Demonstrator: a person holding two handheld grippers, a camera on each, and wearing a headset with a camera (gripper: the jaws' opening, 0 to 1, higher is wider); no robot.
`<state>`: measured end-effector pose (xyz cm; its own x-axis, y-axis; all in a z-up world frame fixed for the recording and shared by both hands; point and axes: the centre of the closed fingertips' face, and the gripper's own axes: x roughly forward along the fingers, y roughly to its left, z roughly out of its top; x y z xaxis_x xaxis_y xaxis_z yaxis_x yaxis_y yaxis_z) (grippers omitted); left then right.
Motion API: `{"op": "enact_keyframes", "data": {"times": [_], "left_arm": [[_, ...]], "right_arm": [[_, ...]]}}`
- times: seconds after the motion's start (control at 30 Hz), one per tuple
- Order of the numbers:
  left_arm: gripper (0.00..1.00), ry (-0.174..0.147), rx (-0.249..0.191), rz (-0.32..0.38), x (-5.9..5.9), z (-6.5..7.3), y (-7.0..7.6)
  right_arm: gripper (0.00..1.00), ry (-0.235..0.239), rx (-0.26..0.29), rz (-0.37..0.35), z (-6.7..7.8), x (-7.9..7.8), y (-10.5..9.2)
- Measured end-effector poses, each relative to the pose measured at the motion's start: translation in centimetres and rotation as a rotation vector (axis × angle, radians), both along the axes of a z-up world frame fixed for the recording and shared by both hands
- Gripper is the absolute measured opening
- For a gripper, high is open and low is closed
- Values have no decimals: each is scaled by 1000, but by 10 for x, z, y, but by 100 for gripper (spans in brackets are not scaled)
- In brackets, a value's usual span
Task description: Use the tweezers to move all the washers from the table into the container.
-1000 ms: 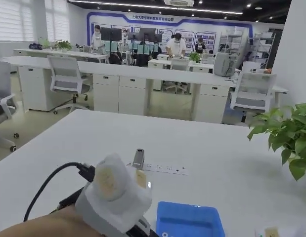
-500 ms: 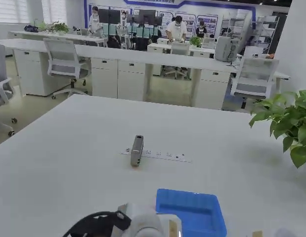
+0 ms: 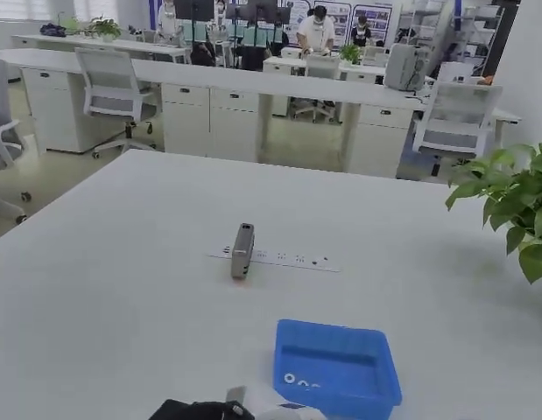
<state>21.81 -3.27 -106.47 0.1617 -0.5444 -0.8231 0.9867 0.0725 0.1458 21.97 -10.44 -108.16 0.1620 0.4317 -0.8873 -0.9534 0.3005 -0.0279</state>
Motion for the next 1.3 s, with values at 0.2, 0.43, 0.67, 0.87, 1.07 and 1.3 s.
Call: {"op": "enact_keyframes", "data": {"times": [0.2, 0.43, 0.67, 0.87, 1.07, 1.3], "left_arm": [[0, 27, 21, -10, 0, -9, 0], [0, 31, 37, -11, 3, -14, 0], [0, 45, 46, 9, 6, -16, -3], [0, 37, 79, -1, 6, -16, -3], [0, 64, 86, 19, 6, -16, -3], [0, 61, 109, 49, 5, -16, -4]], "right_arm": [[9, 10, 5, -7, 0, -1, 1], [12, -15, -12, -9, 0, -2, 0], [21, -36, -1, -60, 7, -5, -5], [24, -92, 127, -231, 42, -9, -5], [27, -176, 267, -410, 85, -11, -7], [43, -299, 415, -621, 134, -4, -26]]}}
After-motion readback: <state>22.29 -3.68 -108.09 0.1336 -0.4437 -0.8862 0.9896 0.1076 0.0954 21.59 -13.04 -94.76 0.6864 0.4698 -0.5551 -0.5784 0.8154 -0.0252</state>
